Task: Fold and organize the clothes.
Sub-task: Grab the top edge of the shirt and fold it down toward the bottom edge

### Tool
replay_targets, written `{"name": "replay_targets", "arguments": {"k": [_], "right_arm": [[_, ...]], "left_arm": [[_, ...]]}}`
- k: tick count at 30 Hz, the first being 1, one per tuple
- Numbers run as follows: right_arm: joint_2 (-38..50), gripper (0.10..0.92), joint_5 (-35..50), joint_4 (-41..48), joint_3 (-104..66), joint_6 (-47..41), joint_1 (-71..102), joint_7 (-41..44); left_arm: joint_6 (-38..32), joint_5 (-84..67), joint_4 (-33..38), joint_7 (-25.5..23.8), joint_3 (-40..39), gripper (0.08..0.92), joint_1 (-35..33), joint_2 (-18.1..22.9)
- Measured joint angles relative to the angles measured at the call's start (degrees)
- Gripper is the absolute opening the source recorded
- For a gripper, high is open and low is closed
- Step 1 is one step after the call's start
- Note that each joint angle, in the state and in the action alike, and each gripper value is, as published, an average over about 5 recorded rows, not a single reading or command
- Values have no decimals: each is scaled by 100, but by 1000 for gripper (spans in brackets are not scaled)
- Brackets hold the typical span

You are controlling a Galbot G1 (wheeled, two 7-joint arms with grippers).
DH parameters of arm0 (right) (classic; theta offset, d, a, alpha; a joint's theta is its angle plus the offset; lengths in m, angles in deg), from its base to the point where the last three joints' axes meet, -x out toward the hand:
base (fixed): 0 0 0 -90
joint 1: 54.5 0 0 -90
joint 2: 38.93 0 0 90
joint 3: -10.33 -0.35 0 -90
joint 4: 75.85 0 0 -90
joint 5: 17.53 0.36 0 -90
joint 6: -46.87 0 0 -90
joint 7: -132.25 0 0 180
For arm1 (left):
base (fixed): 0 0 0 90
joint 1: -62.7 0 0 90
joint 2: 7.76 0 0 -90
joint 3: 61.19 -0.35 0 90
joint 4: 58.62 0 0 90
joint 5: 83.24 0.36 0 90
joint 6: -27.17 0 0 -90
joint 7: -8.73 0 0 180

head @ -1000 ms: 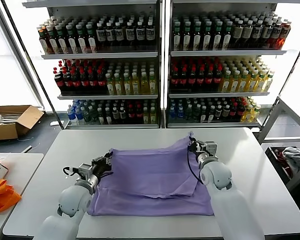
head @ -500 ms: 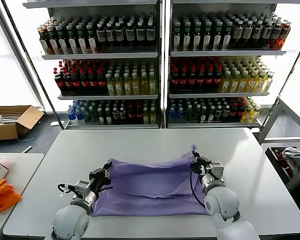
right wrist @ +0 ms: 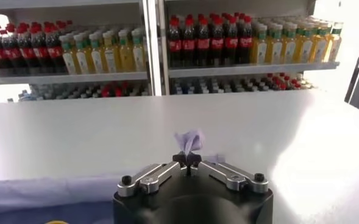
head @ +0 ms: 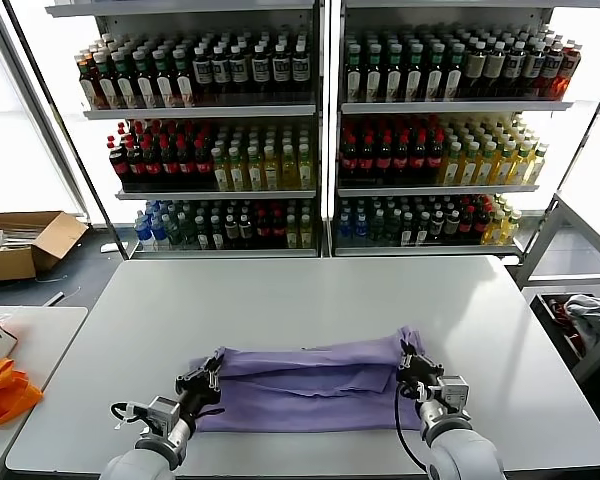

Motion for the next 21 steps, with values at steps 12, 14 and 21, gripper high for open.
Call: {"name": "replay_targets", "arguments": {"k": [12, 14, 21], "right_arm": [[-73, 110, -198, -77, 32, 157, 487, -56], [-71, 110, -224, -67, 23, 184, 520, -69], [-60, 144, -321, -12, 10, 235, 574, -109]], "left_arm": [[-52, 215, -9, -32, 30, 84, -218, 111], [-53, 250, -24, -28, 28, 84, -217, 123], [-54, 379, -81, -21, 85, 208, -207, 131]]}}
